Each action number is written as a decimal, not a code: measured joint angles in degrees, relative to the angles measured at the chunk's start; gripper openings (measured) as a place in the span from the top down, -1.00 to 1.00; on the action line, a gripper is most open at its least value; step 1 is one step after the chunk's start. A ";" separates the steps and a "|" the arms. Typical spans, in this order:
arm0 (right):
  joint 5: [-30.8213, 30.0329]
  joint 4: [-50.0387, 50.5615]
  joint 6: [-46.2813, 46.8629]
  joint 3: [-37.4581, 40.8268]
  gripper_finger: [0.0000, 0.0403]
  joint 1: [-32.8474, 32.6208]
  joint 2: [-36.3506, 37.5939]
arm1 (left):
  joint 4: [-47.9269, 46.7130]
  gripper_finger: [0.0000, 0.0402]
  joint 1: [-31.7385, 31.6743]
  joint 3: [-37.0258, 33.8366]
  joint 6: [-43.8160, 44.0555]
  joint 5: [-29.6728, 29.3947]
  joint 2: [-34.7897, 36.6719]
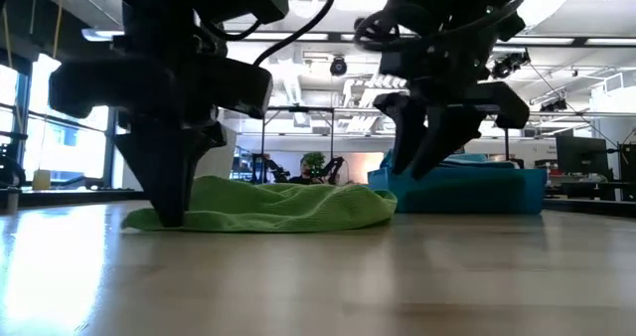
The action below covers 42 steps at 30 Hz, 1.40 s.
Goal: Fold microfiber towels
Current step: Fold the green microfiber cloth
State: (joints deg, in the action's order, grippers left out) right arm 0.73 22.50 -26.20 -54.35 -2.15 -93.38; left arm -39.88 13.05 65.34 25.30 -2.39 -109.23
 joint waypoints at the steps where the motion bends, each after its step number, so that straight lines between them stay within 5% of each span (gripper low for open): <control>1: 0.26 -0.71 -1.67 0.00 0.34 -0.54 0.00 | -0.10 0.97 0.33 0.00 0.04 0.24 -0.02; 10: 2.16 -5.66 -19.29 0.00 0.34 -3.32 -2.72 | -0.22 0.99 1.60 -0.11 2.60 0.52 0.90; 24: -15.67 -14.90 -35.54 -0.11 0.34 -3.73 -11.69 | -0.36 0.99 3.06 -0.12 2.77 0.50 0.94; 35: -19.91 -12.91 -33.48 0.00 0.59 -3.94 -11.41 | -0.95 1.00 3.90 -0.11 4.17 0.39 0.96; 42: -19.75 -6.59 -11.78 0.00 0.97 -5.35 -10.70 | -1.02 1.00 4.21 -0.17 9.37 0.70 1.31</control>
State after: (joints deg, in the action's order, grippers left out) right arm -19.02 15.91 -37.98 -54.35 -7.50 -104.08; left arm -40.91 17.26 65.17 34.67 -1.70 -107.92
